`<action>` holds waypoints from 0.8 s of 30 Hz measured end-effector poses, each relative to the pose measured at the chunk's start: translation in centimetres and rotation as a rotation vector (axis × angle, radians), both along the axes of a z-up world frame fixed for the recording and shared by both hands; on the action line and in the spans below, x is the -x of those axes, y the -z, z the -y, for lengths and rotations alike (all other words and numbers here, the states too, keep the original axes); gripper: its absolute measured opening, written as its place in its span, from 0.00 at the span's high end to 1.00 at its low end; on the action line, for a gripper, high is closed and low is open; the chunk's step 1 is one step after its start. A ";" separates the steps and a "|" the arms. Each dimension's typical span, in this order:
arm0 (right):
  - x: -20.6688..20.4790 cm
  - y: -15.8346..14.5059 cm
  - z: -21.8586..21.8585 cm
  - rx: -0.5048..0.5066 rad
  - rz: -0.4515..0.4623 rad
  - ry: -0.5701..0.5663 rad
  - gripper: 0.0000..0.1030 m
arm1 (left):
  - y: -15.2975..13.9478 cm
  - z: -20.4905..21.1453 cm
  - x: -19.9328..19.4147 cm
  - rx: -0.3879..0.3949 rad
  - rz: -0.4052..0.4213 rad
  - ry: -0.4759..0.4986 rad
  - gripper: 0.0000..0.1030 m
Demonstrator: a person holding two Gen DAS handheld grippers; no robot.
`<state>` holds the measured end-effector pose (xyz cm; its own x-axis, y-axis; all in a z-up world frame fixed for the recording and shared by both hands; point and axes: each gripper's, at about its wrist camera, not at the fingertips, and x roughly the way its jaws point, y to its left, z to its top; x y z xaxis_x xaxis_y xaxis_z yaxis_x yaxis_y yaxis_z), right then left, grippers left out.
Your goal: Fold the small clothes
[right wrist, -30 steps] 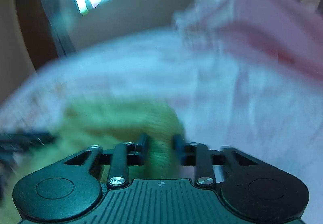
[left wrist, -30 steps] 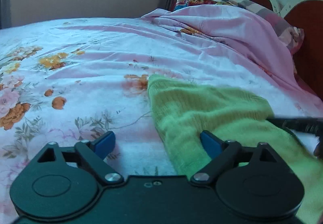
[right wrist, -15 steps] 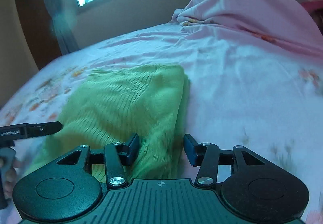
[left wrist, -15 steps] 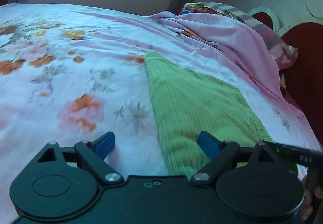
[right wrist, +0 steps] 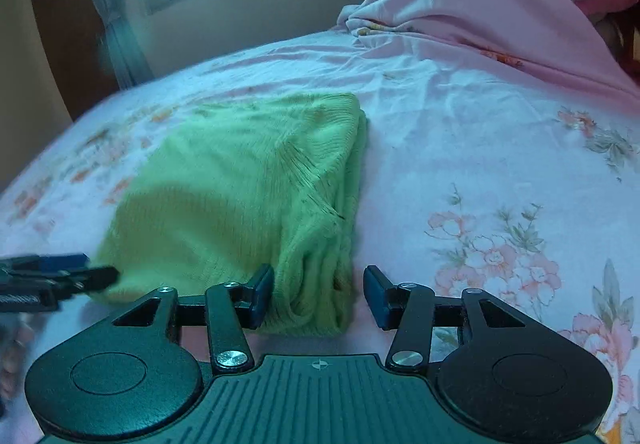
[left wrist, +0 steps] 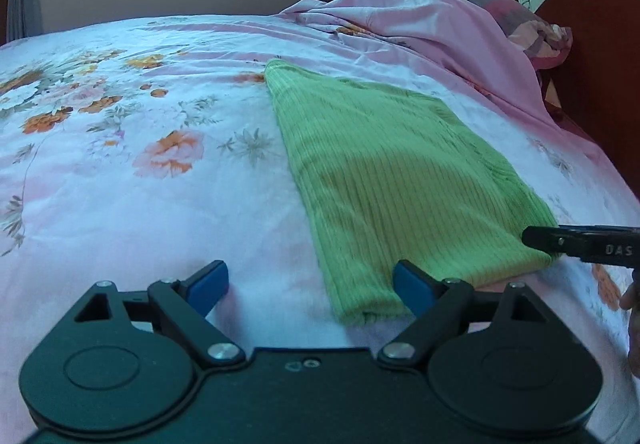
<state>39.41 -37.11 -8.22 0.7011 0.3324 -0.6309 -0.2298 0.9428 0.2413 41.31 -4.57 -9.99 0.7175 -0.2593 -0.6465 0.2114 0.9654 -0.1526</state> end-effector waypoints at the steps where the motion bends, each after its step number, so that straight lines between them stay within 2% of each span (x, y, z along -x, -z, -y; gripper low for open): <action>1: 0.0 0.4 0.1 -0.009 -0.010 -0.001 0.52 | 0.1 0.1 0.2 -0.007 0.002 0.000 0.13; 4: 0.1 0.7 0.2 -0.018 -0.011 -0.001 0.52 | 0.4 0.2 0.7 -0.024 0.014 0.003 0.13; 7: 0.3 -0.1 0.5 -0.040 -0.015 0.014 0.52 | -0.3 -0.3 0.9 -0.007 0.008 0.001 0.15; 10: 1.3 -1.8 1.4 -0.096 0.080 0.016 0.52 | -1.8 -2.3 1.2 0.085 0.070 -0.013 0.15; 13: 0.4 -2.2 2.6 -0.188 0.093 0.025 0.52 | -2.4 -3.7 -0.4 0.178 0.106 0.007 0.15; 16: -2.4 -1.7 4.1 -0.315 0.039 0.018 0.52 | -2.1 -5.0 -3.7 0.306 0.049 0.065 0.16; 17: -3.4 -1.3 4.5 -0.352 0.018 0.010 0.51 | -1.7 -5.3 -4.9 0.340 0.027 0.092 0.19; 19: -5.3 -0.5 5.3 -0.397 -0.014 0.002 0.47 | -0.5 -5.7 -7.2 0.414 -0.049 0.153 0.27; 20: -6.2 0.0 5.7 -0.424 -0.031 -0.001 0.40 | 0.4 -6.0 -8.3 0.460 -0.093 0.178 0.31; 24: -9.1 2.4 7.6 -0.550 -0.107 -0.080 0.39 | 3.1 -7.2 -11.6 0.675 -0.171 0.256 0.29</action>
<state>48.55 -44.72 -10.58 0.6020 0.6816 -0.4159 -0.2429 0.6525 0.7178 52.89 2.60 -13.12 0.4849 -0.7854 -0.3848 0.3373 0.5739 -0.7462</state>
